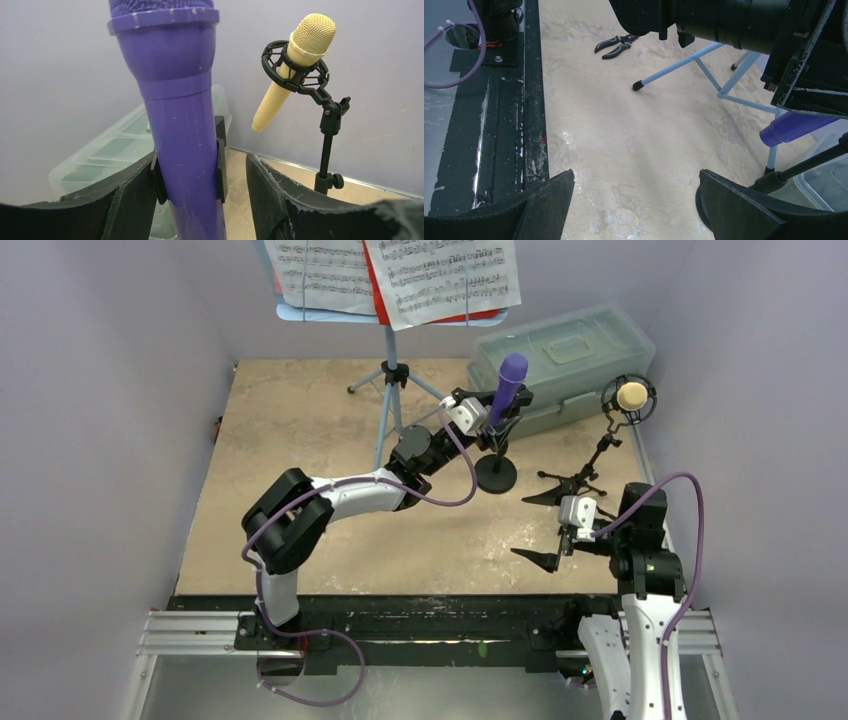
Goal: Pack up the instrument practice props
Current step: Move the microphone stand with the microphone to the center of the board, then remove the microphone from the microphone stand.
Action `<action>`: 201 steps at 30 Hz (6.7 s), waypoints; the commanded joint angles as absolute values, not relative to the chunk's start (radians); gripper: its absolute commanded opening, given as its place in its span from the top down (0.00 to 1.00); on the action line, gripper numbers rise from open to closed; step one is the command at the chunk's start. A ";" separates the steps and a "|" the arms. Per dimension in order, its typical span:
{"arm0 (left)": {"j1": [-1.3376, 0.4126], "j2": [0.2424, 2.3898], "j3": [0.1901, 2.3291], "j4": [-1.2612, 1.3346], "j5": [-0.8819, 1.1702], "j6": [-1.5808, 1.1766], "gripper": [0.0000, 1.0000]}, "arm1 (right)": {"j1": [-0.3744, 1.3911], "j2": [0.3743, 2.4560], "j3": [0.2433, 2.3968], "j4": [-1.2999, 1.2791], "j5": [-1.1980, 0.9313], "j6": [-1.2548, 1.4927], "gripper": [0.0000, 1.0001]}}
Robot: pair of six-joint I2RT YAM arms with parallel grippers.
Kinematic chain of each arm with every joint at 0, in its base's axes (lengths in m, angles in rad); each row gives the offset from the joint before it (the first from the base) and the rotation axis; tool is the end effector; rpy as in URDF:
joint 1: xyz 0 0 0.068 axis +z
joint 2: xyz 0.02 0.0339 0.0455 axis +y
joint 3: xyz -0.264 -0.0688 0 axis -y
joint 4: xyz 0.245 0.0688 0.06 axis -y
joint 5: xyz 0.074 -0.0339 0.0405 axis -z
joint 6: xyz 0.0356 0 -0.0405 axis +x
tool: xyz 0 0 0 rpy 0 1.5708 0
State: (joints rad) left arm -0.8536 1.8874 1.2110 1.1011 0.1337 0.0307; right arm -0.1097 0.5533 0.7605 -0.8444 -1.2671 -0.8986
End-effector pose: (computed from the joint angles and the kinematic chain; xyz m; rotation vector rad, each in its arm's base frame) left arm 0.2793 -0.3275 0.3028 0.6158 1.0146 -0.8041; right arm 0.0940 0.0238 0.3110 -1.2250 1.3176 0.6744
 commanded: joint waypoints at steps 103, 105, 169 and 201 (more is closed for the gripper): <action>-0.892 1.368 0.932 0.836 0.527 -0.186 1.00 | 0.158 1.240 1.432 -1.235 -1.278 -1.005 0.10; -0.890 1.378 0.963 0.820 0.526 -0.148 1.00 | 0.159 1.285 1.500 -1.337 -1.283 -1.090 0.10; -0.827 1.313 0.640 1.101 0.405 -0.314 0.56 | 0.229 1.400 1.554 -1.251 -1.219 -1.072 0.28; -0.827 1.218 0.738 0.954 0.337 -0.352 0.11 | 0.244 1.384 1.527 -1.200 -1.172 -1.031 0.51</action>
State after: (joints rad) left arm -0.8314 1.2236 0.6544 1.0008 0.3458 -0.3489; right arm 0.2375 1.4124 1.5307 -1.2289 -1.1728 -1.0401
